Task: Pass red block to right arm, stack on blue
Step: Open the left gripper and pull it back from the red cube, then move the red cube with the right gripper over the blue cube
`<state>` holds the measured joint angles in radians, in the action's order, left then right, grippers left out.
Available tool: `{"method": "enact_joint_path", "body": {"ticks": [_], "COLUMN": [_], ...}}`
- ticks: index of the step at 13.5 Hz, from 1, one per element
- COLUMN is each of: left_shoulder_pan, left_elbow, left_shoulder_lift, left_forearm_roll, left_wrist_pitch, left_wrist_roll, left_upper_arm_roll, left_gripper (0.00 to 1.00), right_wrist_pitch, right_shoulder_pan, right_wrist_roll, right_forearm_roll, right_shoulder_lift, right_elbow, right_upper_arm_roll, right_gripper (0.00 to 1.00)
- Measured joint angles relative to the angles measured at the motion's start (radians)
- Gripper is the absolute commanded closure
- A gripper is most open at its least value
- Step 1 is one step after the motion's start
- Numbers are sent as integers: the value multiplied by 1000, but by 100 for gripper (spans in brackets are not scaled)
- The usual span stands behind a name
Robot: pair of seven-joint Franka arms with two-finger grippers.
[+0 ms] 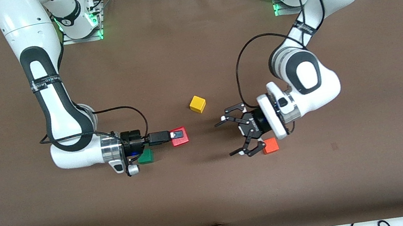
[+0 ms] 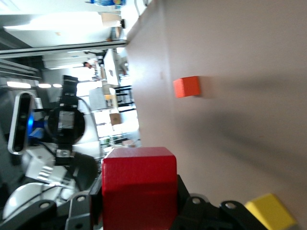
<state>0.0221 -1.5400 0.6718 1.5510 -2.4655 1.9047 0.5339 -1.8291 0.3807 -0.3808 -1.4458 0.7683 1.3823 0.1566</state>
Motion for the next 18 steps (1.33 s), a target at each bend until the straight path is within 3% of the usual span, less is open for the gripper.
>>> {"method": "enact_joint_path", "body": {"ticks": [3, 7, 9, 15, 18], "left_shoulder_pan": [23, 175, 239, 338, 343], "left_elbow": [-43, -51, -48, 35, 108], "left_shoulder_lift": [-37, -80, -139, -233, -244], "left_forearm_roll": [-151, -600, -806, -1227, -1431], "left_wrist_pitch": [17, 310, 468, 887, 1033], "left_wrist_roll": [-164, -491, -673, -1065, -1260], "left_upper_arm_roll": [0, -2, -1, -6, -5], "left_gripper": [0, 0, 0, 0, 0], "right_wrist_pitch": [2, 5, 9, 11, -66], "right_shoulder_pan": [-1, -1, 0, 0, 1], "right_wrist_roll": [0, 2, 3, 60, 99], "right_forearm_roll": [274, 680, 802, 1200, 1286], "right_shoulder_lift": [-31, -97, -123, -224, -272], "right_elbow": [-10, -8, 19, 160, 260], "right_upper_arm_roll": [36, 74, 102, 144, 164], "right_gripper": [100, 100, 100, 100, 100]}}
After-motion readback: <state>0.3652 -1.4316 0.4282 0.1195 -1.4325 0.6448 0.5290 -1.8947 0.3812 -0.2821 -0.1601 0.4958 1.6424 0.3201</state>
